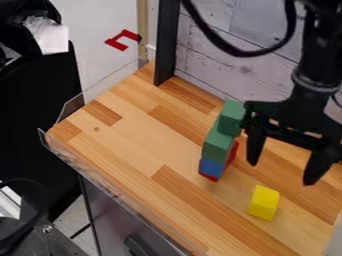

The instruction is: Remove the yellow object from the top of the tower to the Centre of the table

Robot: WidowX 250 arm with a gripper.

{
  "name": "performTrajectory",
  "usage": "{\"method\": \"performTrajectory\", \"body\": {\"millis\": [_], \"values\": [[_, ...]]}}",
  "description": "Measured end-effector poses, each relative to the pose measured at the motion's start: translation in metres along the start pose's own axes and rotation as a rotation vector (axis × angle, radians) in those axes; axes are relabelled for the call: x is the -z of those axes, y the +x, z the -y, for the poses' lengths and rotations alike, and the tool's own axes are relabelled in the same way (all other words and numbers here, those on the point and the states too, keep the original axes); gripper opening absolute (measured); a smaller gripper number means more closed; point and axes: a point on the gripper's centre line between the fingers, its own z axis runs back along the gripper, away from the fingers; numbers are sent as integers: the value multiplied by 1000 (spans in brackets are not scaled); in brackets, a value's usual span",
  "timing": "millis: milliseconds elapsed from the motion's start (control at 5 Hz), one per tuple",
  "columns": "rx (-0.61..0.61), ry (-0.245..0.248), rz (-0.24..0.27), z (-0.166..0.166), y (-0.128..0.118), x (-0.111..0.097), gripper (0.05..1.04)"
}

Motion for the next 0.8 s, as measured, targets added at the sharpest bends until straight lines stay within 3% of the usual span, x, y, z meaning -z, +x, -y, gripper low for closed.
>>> {"method": "performTrajectory", "body": {"millis": [600,800], "values": [[-29,43,28,-22,-2,-23,1000],[-30,37,65,-38,-2,-41,1000]]}}
